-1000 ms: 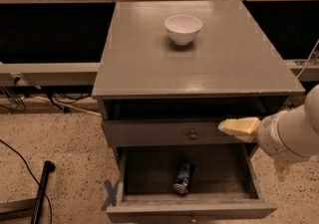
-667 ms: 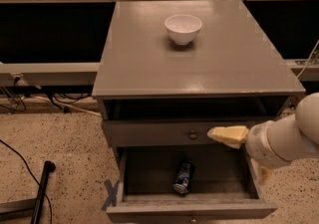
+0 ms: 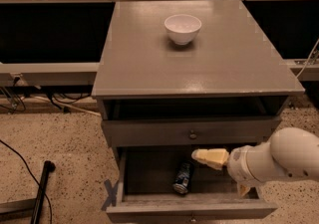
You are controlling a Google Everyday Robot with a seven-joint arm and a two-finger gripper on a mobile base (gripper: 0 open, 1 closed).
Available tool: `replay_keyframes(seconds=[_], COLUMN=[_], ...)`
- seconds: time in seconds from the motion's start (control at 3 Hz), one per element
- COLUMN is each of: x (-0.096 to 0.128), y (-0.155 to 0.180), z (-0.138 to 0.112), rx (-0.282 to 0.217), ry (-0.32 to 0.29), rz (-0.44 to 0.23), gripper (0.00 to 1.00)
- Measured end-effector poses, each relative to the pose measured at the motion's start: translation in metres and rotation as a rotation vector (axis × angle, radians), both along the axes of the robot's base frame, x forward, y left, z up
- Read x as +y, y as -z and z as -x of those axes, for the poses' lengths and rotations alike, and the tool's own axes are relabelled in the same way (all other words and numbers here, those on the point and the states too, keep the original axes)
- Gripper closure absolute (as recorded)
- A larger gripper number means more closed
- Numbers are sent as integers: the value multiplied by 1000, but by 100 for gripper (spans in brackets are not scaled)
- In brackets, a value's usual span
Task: Pick pepsi can from middle drawer and place on counter
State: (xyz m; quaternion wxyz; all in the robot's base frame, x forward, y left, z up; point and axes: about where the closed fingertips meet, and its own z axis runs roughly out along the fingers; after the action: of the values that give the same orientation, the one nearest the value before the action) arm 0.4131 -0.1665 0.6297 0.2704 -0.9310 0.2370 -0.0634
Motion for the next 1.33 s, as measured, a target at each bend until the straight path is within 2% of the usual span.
replay_keyframes(seconds=[0.67, 1.0, 1.33], x=[0, -6, -3], y=[8, 32, 67], z=[-5, -18, -30], rx=[-3, -32, -47], ry=[19, 21, -3], rz=[18, 19, -22], gripper=[0, 2, 12])
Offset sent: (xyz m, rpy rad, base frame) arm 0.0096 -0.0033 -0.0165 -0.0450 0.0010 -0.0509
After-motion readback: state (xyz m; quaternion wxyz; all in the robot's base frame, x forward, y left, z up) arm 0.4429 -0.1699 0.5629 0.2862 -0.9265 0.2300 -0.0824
